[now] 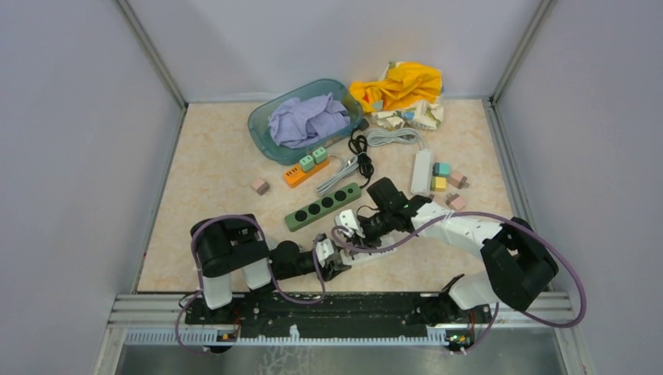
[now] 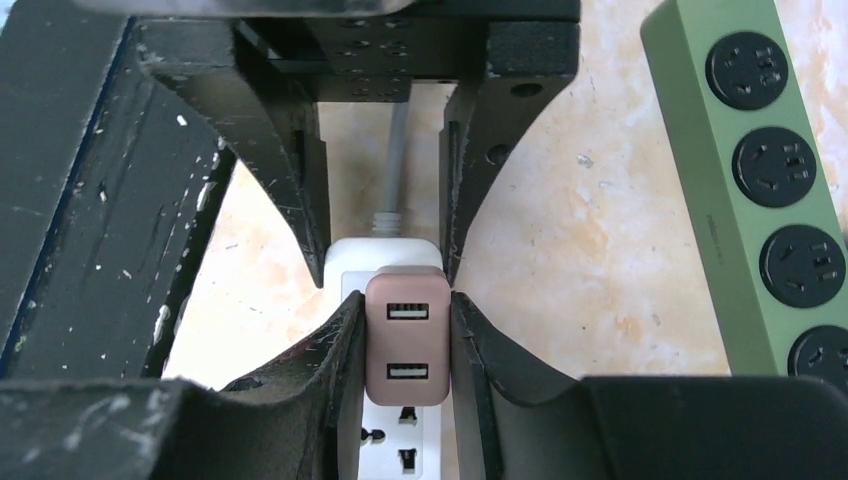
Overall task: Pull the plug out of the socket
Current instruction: Remove the plug from the socket.
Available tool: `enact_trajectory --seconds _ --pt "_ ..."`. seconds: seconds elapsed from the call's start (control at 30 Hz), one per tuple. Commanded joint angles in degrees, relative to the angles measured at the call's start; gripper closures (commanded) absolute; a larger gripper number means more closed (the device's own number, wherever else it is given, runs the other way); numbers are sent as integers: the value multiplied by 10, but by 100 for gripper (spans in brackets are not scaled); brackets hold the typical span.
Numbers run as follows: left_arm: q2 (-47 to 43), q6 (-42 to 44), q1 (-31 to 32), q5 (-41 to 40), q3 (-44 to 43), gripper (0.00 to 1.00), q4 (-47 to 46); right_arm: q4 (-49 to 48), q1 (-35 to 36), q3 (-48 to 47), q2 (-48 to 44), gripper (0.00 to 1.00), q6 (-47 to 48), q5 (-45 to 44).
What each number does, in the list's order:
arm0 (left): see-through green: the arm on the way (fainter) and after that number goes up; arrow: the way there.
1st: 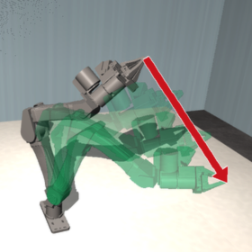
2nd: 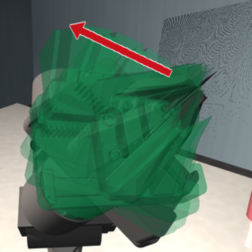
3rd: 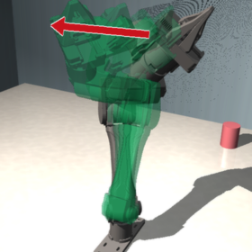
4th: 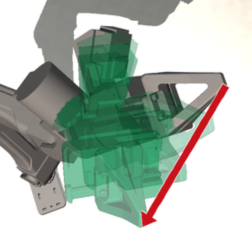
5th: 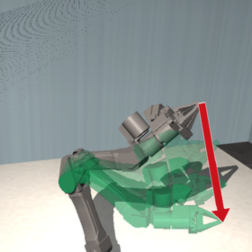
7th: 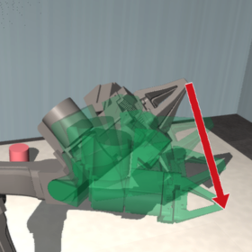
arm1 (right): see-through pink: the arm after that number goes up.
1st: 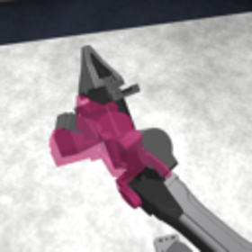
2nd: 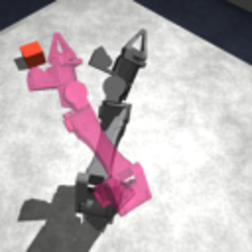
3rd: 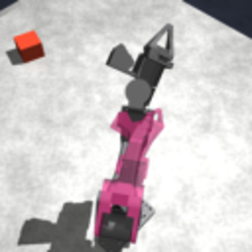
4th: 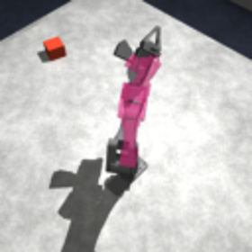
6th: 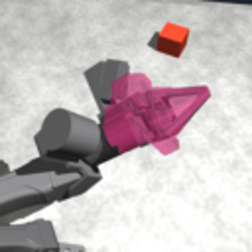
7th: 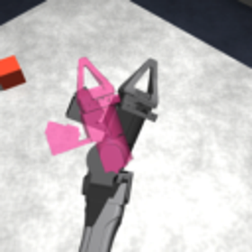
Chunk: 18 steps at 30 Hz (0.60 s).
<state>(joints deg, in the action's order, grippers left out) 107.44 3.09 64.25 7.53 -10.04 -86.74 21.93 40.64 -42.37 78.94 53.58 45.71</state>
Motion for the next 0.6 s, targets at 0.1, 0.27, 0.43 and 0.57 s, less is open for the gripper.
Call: enact_trajectory --seconds 0.1,0.27,0.43,0.57 --pt "15 -18 1 -3 2 98 -57 -13 6 8 -20 100 57 85" --pt "16 -21 1 -1 0 98 -53 -88 11 3 -18 100 -45 36" --pt "15 -21 1 -2 0 99 -50 -68 -13 -3 -21 100 -27 21" --pt "15 -23 1 -6 2 99 -51 -17 -21 -2 -33 100 38 41"
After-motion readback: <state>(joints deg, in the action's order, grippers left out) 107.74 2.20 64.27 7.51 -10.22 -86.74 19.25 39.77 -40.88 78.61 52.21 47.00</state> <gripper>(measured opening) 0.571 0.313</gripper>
